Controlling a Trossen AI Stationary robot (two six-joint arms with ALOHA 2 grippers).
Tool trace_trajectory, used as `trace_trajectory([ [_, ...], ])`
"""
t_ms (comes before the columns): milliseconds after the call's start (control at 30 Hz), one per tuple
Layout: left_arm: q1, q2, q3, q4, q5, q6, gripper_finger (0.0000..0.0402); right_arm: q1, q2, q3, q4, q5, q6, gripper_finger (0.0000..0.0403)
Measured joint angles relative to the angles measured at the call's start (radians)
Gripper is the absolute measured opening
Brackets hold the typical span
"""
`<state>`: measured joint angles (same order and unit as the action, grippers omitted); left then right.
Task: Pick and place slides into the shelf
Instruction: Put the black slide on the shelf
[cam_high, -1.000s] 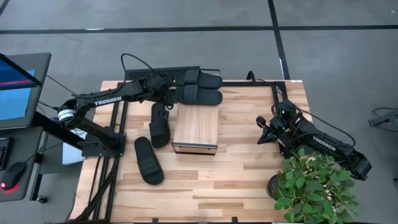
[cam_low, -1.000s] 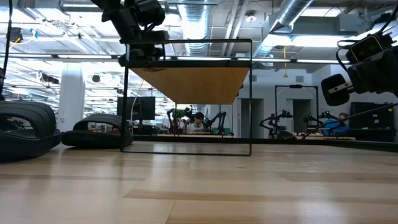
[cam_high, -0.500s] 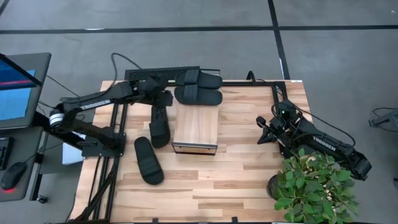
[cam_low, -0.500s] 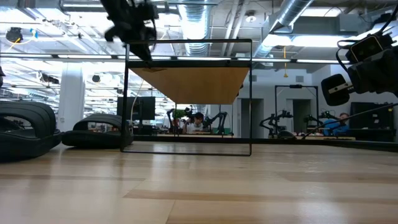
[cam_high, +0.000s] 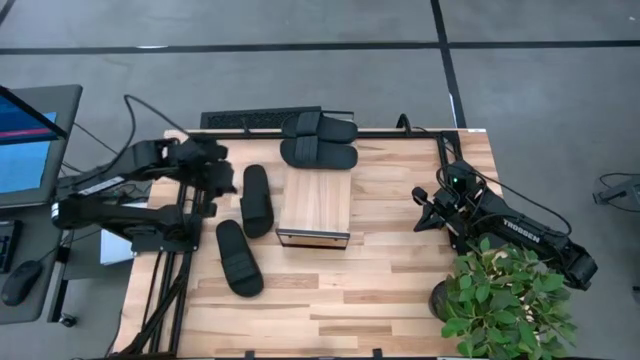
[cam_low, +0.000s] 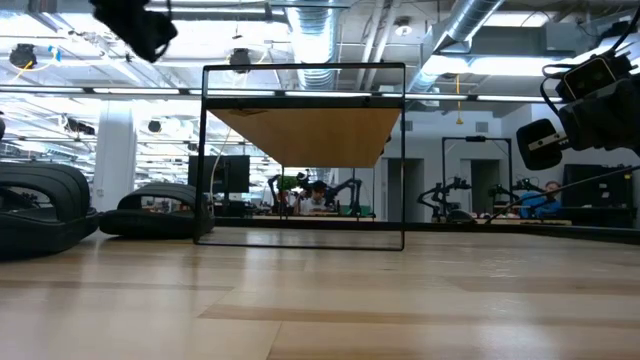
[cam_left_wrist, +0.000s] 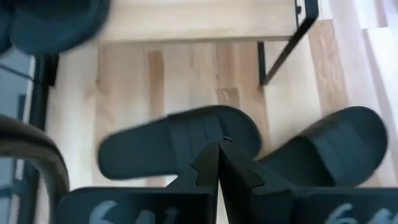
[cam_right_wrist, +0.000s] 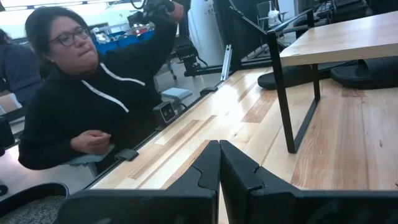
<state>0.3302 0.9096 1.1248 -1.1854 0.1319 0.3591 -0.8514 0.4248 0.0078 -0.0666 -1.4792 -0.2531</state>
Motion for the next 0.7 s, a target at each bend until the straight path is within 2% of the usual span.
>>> trace_trajectory([
  [233,-0.043,-0.106,-0.147,-0.009,-0.009,-0.119,0.0,0.0,0.0,0.0,0.0,0.0,0.0,0.0],
  [400,-0.051,-0.107,-0.249,0.002,-0.136,-0.137,0.0,0.0,0.0,0.0,0.0,0.0,0.0,0.0],
  [500,-0.051,-0.075,-0.289,0.002,-0.156,-0.142,0.0,0.0,0.0,0.0,0.0,0.0,0.0,0.0],
  [567,-0.051,-0.052,-0.307,-0.002,-0.108,-0.143,0.0,0.0,0.0,0.0,0.0,0.0,0.0,0.0],
  [700,-0.063,-0.003,-0.314,-0.009,0.077,-0.143,0.0,0.0,0.0,0.0,0.0,0.0,0.0,0.0],
])
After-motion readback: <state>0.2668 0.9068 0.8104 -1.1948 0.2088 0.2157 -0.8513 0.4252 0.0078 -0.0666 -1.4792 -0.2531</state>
